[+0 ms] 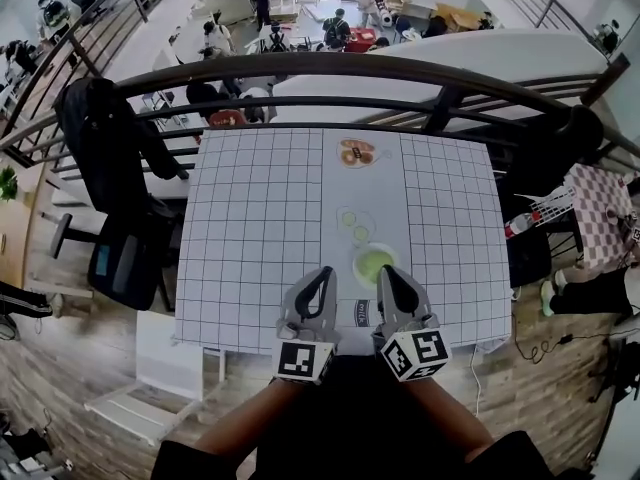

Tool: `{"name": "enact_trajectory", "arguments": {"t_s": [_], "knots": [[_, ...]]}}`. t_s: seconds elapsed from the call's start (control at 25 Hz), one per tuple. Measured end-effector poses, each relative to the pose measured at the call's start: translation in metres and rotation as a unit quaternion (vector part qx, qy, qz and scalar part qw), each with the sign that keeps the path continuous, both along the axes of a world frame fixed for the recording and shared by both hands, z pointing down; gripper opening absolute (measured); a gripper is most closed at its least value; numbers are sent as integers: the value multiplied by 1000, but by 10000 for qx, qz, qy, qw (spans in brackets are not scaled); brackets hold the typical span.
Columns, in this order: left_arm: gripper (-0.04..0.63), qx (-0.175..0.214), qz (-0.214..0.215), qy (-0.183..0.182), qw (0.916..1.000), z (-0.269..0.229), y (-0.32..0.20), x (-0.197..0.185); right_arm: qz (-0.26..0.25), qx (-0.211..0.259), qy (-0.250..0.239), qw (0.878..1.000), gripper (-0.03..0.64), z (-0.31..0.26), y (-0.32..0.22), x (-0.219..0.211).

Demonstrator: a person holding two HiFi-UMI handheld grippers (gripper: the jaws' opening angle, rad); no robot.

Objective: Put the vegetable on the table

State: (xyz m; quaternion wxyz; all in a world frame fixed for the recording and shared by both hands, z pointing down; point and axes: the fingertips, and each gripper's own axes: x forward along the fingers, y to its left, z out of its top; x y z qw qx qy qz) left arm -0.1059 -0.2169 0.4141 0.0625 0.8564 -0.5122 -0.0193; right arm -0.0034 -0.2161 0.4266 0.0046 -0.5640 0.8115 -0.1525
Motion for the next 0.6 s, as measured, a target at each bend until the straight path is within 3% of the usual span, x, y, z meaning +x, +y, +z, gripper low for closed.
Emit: {"name": "enact_trajectory", "arguments": {"t_s": [0.28,0.6], "knots": [[8,318,215,-100,9992,-15,3,11,133,663,551,9962,-3,-27,8,-14],[8,297,573,-16,9979,-15,6,37,516,650,759,9937,-5,-24,18,8]]}}
